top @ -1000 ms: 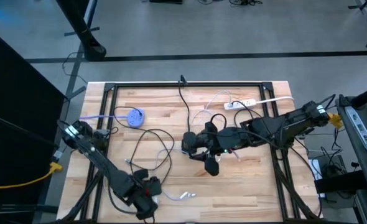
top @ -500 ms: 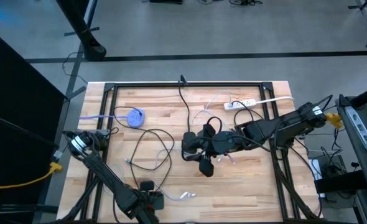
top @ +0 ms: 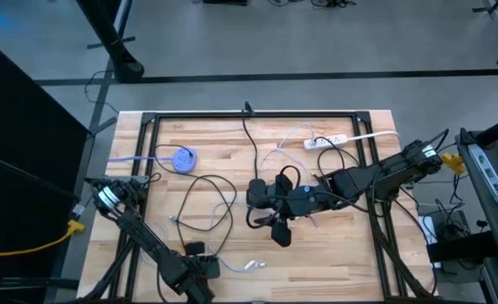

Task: Insert USB
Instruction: Insert the green charger cable into the violet outlet extension

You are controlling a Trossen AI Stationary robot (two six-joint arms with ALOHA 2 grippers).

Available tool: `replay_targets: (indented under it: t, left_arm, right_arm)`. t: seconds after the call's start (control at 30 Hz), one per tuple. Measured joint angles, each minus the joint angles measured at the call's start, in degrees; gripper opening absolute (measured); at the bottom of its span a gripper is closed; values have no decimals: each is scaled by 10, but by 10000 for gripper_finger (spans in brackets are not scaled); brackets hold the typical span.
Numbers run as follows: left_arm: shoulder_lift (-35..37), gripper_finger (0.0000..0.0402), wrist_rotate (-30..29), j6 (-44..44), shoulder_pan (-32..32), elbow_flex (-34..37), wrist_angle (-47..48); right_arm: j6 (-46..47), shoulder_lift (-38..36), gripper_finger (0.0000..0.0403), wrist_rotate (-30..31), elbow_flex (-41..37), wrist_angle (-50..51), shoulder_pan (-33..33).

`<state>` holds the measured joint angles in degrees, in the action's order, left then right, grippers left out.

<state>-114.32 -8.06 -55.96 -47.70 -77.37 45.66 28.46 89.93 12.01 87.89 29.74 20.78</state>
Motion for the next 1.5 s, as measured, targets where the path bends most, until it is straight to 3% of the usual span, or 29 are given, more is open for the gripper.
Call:
replay_targets:
  t: [0.27, 0.37, 0.5, 0.57, 0.77, 0.93, 1.1, 1.23, 1.37, 1.5]
  left_arm:
    - [0, 142, 0, -3, 0, 13, -33]
    - [3, 106, -3, -25, 0, 26, -39]
    - [7, 20, -2, -29, 0, 29, -35]
    - [9, 8, 1, -29, 0, 23, -30]
    - [34, 2, 19, -20, -1, -22, 44]
    - [70, 1, 16, -20, -1, -63, 136]
    - [124, 1, -38, -35, 3, -78, 171]
    - [181, 1, -121, -64, 11, -80, 153]
    - [219, 1, -200, -57, 22, -80, 84]
    - [237, 0, -237, 2, 42, -80, -16]
  right_arm:
    - [-1, 0, 185, 0, 0, 0, 1]
    - [-1, 0, 185, 0, 0, 0, 1]
    - [0, 0, 185, -4, 0, 0, 2]
    - [0, 0, 185, -7, 0, 0, 4]
    - [12, 0, 185, -61, 0, -1, 5]
    - [-21, 0, 185, -64, 0, -38, 15]
    - [-113, 0, 185, -65, 0, -127, 40]
    - [-181, 1, 185, -63, 0, -171, 61]
    - [-218, 1, 185, -60, 0, -200, 72]
    - [-218, 1, 185, -60, 0, -205, 74]
